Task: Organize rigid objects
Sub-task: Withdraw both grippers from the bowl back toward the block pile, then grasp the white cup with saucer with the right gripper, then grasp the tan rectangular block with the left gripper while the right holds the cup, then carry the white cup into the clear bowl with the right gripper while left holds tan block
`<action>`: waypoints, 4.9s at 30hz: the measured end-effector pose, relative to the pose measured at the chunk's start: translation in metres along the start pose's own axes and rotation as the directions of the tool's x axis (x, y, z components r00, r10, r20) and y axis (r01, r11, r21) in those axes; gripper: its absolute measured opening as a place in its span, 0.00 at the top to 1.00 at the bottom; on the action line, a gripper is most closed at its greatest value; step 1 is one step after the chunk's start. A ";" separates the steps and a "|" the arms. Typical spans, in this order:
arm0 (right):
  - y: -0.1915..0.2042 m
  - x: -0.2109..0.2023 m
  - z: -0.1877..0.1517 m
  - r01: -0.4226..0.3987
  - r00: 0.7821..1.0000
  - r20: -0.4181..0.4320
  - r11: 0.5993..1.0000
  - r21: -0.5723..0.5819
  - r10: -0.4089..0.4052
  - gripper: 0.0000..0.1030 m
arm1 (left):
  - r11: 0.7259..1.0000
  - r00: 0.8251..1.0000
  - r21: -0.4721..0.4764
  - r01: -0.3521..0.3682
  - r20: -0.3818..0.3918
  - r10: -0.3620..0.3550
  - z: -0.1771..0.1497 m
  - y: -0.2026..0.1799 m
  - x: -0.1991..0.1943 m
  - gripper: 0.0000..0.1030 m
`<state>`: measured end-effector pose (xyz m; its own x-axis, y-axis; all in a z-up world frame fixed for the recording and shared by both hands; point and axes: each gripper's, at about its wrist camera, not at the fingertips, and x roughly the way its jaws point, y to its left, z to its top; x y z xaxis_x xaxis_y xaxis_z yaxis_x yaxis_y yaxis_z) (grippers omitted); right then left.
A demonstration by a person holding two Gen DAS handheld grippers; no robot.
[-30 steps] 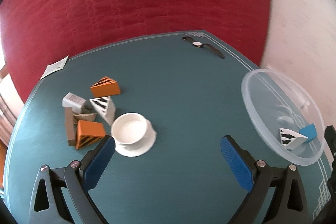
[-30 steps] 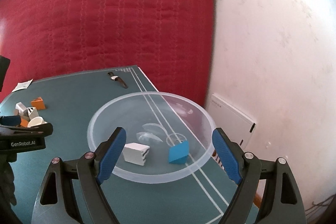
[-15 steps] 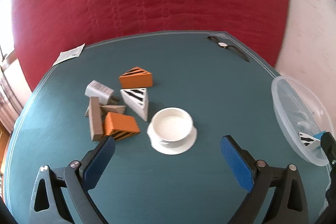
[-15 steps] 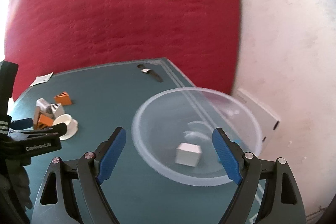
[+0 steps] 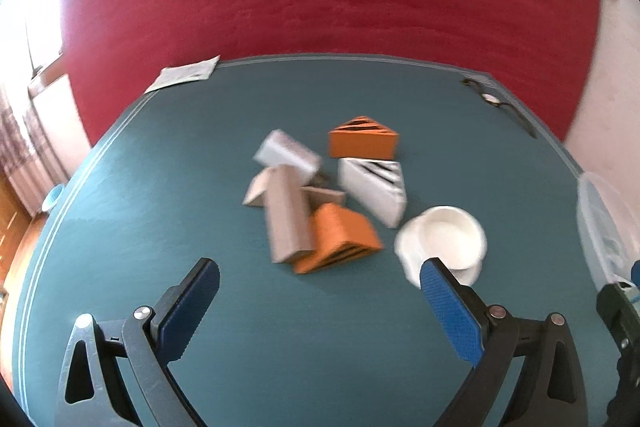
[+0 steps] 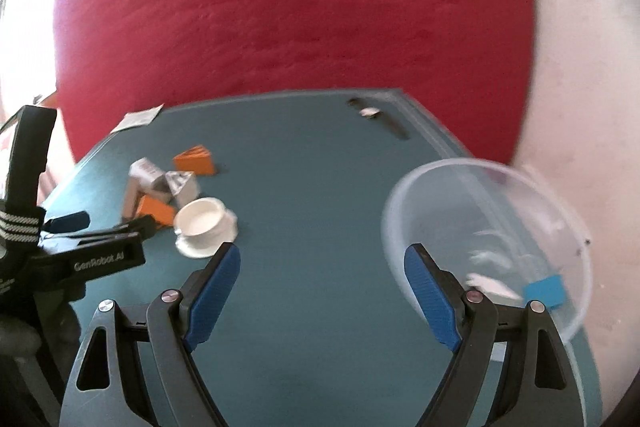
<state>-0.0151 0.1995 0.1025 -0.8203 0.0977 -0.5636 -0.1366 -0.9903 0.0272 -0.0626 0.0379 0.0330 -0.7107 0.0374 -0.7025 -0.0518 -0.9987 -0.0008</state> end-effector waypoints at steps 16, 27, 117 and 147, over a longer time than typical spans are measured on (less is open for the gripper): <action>0.042 0.060 0.017 -0.173 0.975 -0.148 0.985 -0.027 0.167 0.17 | 0.994 0.997 -0.091 -0.062 -0.051 0.058 -0.002 0.050 0.017 0.01; 0.065 0.085 0.025 -0.222 0.964 -0.166 0.973 -0.058 0.210 0.18 | 0.995 0.998 -0.086 -0.049 -0.054 0.045 0.013 0.056 0.025 0.01; 0.058 0.094 0.010 -0.232 0.954 -0.200 0.972 -0.027 0.222 0.48 | 0.998 0.998 -0.038 0.044 -0.030 -0.046 0.018 0.077 0.048 0.39; 0.001 0.008 0.011 -0.091 0.992 -0.080 0.994 0.055 0.096 0.48 | 0.993 0.994 -0.064 0.102 0.038 -0.099 0.020 0.066 0.014 0.39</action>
<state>-0.0278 0.2000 0.1072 -0.7825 -0.0056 -0.6226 -0.0915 -0.9881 0.1239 -0.0903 -0.0269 0.0376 -0.7283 0.1379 -0.6712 -0.0790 -0.9899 -0.1176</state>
